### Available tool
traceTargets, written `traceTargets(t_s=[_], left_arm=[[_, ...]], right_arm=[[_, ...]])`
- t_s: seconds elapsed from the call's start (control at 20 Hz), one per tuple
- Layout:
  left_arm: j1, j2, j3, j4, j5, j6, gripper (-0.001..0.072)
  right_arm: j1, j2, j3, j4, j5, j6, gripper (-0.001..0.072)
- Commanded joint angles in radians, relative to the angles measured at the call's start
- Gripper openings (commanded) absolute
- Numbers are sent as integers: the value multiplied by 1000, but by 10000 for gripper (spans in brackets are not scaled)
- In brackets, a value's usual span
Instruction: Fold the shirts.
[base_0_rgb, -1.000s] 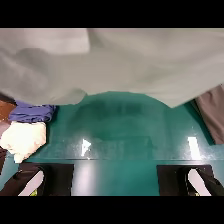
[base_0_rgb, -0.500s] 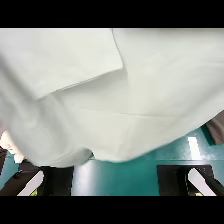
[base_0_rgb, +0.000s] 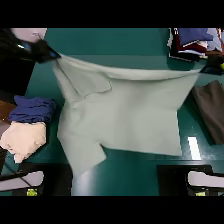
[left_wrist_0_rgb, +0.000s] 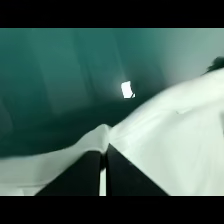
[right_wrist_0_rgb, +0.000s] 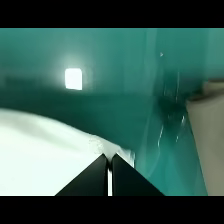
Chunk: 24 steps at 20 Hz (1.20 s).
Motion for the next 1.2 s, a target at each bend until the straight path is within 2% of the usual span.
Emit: traceTargets(t_s=[0.0, 0.2, 0.3, 0.4, 0.55, 0.7, 0.95, 1.15], left_arm=[[-26, -199, -18, 1, 113, 72, 24], [-38, -256, -17, -2, 351, 79, 24], [-37, -254, 5, 6, 381, 121, 24], [-37, -254, 55, 35, 318, 172, 24], [-37, -254, 146, 172, 135, 173, 24], [-37, -256, 133, 306, -14, 165, 24], [-37, -255, 5, 346, -37, 162, 24], [-37, -256, -32, 392, -76, 122, 24]], right_arm=[[46, -175, -13, -19, -119, 0, 15], [46, -223, -13, -18, -278, 26, 15], [43, -212, -12, -19, -331, 26, 15], [42, -188, -13, -19, -327, 25, 15], [53, -139, -31, -21, -216, 16, 15], [84, -57, -180, -20, -221, 14, 15], [122, 31, -447, -13, -301, 15, 15], [124, 29, -538, 29, -336, 15, 16]])
